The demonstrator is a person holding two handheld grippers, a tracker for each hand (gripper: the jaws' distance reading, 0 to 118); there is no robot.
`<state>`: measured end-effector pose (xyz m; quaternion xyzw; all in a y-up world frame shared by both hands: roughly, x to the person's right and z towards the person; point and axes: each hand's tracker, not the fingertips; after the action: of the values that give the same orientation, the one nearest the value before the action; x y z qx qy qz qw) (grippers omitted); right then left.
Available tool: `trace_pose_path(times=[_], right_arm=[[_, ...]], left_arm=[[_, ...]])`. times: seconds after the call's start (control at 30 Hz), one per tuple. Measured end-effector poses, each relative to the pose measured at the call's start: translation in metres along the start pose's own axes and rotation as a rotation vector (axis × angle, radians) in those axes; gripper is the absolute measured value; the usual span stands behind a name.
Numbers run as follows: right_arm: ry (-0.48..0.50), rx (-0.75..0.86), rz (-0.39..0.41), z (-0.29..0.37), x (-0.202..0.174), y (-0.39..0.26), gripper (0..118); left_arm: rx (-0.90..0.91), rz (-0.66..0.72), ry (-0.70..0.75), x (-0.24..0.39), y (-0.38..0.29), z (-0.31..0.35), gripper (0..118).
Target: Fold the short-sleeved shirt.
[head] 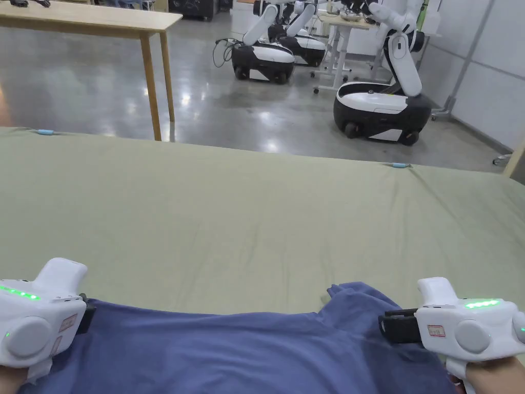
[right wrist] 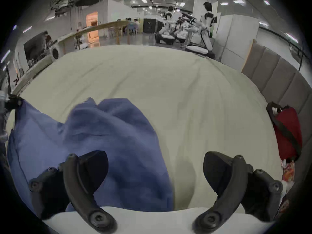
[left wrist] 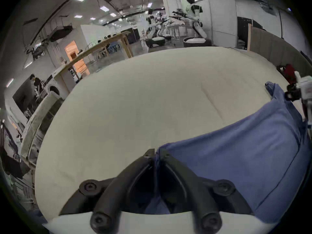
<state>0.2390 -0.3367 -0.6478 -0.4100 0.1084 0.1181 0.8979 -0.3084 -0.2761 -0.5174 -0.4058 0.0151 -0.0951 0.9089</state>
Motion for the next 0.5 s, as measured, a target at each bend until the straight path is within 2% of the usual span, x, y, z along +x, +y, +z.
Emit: trace_pose_path(times=[0.07,0.13,0.17,0.2,0.23,0.3,0.37,0.43,0.5], right_arm=[[0.057,-0.004,0.073,-0.007,-0.005,0.0,49],[0.109,-0.056,0.099,-0.01,-0.012,-0.002,2],[0.146,-0.048,0.064,-0.007,-0.012,-0.001,2],[0.121,-0.042,0.04,0.001,-0.012,0.002,2],[0.15,-0.045,0.002,0.007,-0.009,0.002,2],[0.114,0.025,0.008,0.028,-0.008,0.001,2],[0.162,0.04,-0.037,0.055,-0.008,0.005,2],[0.117,0.117,-0.007,0.097,-0.015,0.003,2],[0.112,0.182,-0.007,0.143,-0.022,-0.004,2]], left_arm=[[0.016,0.004,-0.003,-0.002,0.003,0.004,2],[0.028,-0.006,0.005,0.001,0.002,0.007,2],[0.028,-0.009,0.008,0.001,0.003,0.005,2],[0.025,-0.017,0.009,0.001,0.005,0.003,2],[0.033,-0.02,0.015,0.005,0.001,0.008,2],[0.05,-0.009,0.017,0.004,0.0,0.012,2],[0.088,0.016,0.019,0.004,-0.001,0.029,2],[0.121,0.039,-0.001,0.002,-0.002,0.052,2],[0.184,0.066,-0.008,0.001,-0.007,0.086,2]])
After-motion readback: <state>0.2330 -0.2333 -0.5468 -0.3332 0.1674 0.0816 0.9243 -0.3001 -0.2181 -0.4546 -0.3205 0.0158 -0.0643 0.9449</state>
